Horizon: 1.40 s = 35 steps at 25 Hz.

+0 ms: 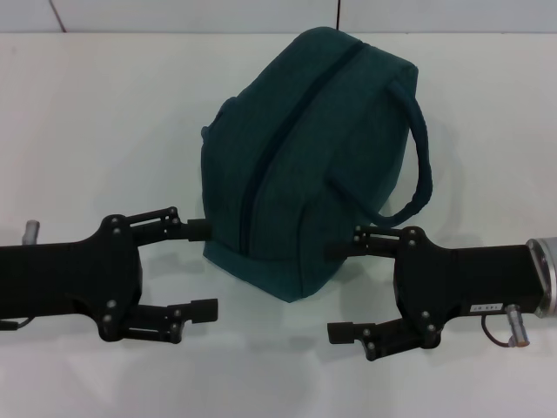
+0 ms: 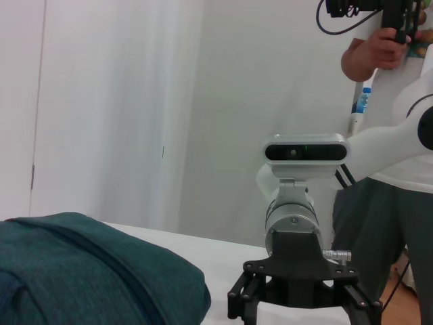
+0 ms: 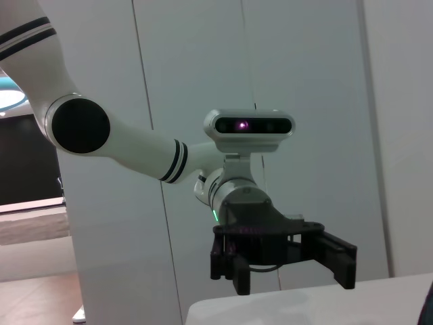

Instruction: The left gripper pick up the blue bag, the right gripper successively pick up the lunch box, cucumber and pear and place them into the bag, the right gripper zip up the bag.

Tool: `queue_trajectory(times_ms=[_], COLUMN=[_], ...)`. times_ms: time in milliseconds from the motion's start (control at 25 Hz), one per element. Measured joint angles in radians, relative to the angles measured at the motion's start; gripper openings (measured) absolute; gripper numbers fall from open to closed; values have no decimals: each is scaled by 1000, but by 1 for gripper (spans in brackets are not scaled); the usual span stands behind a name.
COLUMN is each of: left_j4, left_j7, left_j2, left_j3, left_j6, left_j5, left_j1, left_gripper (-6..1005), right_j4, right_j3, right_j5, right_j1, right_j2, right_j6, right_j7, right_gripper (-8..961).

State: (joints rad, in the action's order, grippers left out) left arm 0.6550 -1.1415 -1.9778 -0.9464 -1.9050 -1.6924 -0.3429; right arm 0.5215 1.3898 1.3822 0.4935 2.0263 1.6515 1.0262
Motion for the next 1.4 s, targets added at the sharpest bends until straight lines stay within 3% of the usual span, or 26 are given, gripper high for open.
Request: queue_trajectory(times_ms=[1400], left_j4=[0], left_j7=[-14], left_j2=[-3], left_j3=[0], left_j6=[1], left_j5=[3], left_j1=[-24], left_gripper=[880], right_j4=[-2], right_j3=[22], right_j5=[0], right_j1=[0], right_j2=[2], right_j6=[-8], right_j7=[0], right_gripper=[888])
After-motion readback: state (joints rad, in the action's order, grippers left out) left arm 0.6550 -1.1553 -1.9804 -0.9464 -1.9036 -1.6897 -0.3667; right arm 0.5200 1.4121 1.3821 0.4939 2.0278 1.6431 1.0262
